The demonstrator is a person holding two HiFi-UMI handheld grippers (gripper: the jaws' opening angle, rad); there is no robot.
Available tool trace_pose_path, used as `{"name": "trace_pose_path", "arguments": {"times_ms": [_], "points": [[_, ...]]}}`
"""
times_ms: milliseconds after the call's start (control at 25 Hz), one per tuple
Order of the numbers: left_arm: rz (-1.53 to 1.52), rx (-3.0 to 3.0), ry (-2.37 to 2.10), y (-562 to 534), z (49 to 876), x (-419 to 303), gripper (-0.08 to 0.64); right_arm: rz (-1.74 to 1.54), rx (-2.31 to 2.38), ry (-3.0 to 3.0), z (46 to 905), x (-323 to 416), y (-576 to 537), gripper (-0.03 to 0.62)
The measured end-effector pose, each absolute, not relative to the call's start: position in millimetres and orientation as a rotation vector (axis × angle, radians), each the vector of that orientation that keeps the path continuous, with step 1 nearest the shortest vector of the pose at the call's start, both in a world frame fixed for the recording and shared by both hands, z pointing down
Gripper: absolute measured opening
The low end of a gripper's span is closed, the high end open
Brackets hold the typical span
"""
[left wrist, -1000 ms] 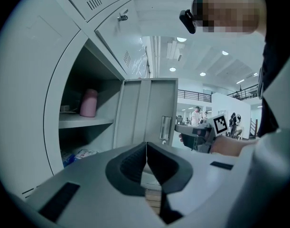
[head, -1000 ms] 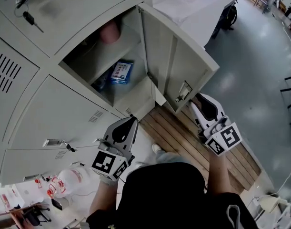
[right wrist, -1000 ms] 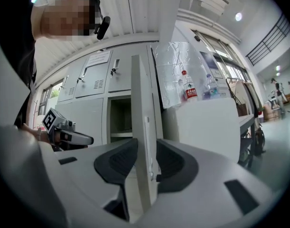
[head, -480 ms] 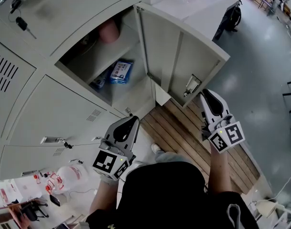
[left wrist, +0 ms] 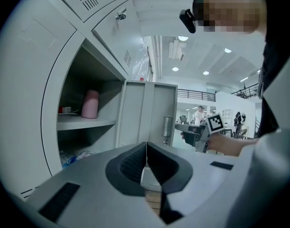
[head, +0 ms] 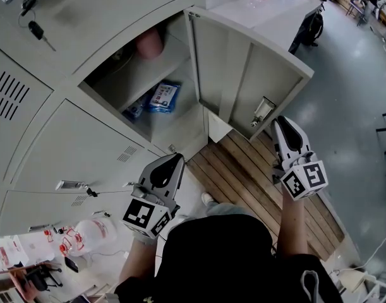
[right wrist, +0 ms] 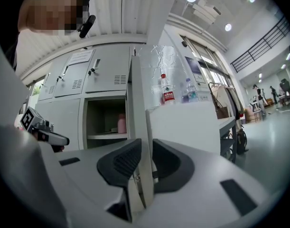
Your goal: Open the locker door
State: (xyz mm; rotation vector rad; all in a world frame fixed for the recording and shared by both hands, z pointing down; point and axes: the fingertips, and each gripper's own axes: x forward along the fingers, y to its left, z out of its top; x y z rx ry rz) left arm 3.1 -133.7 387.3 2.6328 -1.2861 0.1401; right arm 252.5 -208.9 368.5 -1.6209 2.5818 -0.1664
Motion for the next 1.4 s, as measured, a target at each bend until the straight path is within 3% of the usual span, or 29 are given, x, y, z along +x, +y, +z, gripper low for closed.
{"name": "trace_pose_path", "arguments": {"times_ms": [560,1400], "points": [[0.125,2.648,-1.262,-120.1,384.4,-13.2,0.023,-0.051,-1.638,2.536,336.6,235.3,-178.7,0.086],[0.094,2.576,-1.418,-79.8,378.7,-88.3,0.023,-0.085,-1.119,2.847,346.5,46.3,-131.6,0.084]]}}
